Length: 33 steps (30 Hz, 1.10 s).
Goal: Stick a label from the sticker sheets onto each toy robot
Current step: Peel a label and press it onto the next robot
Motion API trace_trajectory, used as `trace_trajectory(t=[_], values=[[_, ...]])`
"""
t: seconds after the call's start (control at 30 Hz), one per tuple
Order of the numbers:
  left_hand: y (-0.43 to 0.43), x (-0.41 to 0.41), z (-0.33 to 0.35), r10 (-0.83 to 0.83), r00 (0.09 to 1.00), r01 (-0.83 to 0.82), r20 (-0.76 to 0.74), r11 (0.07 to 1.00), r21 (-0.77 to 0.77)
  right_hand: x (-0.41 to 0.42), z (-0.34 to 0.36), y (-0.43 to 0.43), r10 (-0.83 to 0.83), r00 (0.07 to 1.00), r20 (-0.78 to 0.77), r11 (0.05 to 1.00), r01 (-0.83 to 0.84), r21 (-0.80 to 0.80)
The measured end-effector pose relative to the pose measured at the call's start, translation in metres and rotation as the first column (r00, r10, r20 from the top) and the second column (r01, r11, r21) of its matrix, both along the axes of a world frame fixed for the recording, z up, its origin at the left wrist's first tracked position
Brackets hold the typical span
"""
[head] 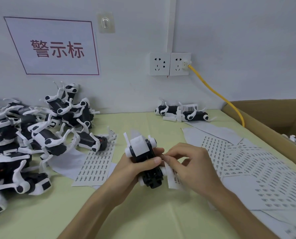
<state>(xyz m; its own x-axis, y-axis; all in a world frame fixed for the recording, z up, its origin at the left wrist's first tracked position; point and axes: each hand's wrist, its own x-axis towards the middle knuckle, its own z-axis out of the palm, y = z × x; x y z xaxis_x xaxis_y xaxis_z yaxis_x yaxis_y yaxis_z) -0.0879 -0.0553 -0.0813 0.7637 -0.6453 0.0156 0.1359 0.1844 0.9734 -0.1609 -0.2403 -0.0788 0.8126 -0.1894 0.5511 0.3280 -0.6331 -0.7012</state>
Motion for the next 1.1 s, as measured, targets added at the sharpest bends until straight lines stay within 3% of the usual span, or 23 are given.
trace_trajectory(t=[0.43, 0.63, 0.87, 0.97, 1.1], values=[[0.002, -0.001, 0.005, 0.007, 1.000, -0.008, 0.014, 1.000, 0.010, -0.001, 0.008, 0.000, 0.090, 0.977, -0.191, 0.982, -0.055, 0.182], [0.004, -0.003, 0.010, -0.064, 0.998, 0.064, 0.027, 0.998, 0.005, 0.000, 0.006, 0.000, 0.081, 0.974, -0.212, 0.988, -0.050, 0.147], [0.005, -0.002, 0.013, -0.075, 0.995, 0.071, 0.068, 0.996, 0.060, 0.000, 0.003, 0.005, 0.055, 0.975, -0.215, 0.996, -0.039, 0.078], [0.006, -0.002, 0.015, -0.061, 0.995, 0.052, 0.082, 0.993, 0.106, 0.001, -0.001, 0.008, 0.024, 0.980, -0.198, 0.993, 0.000, 0.120], [0.006, -0.003, 0.017, -0.041, 0.998, 0.036, 0.041, 0.993, 0.108, 0.002, -0.001, 0.006, -0.060, 0.995, -0.081, 0.985, 0.072, 0.156]])
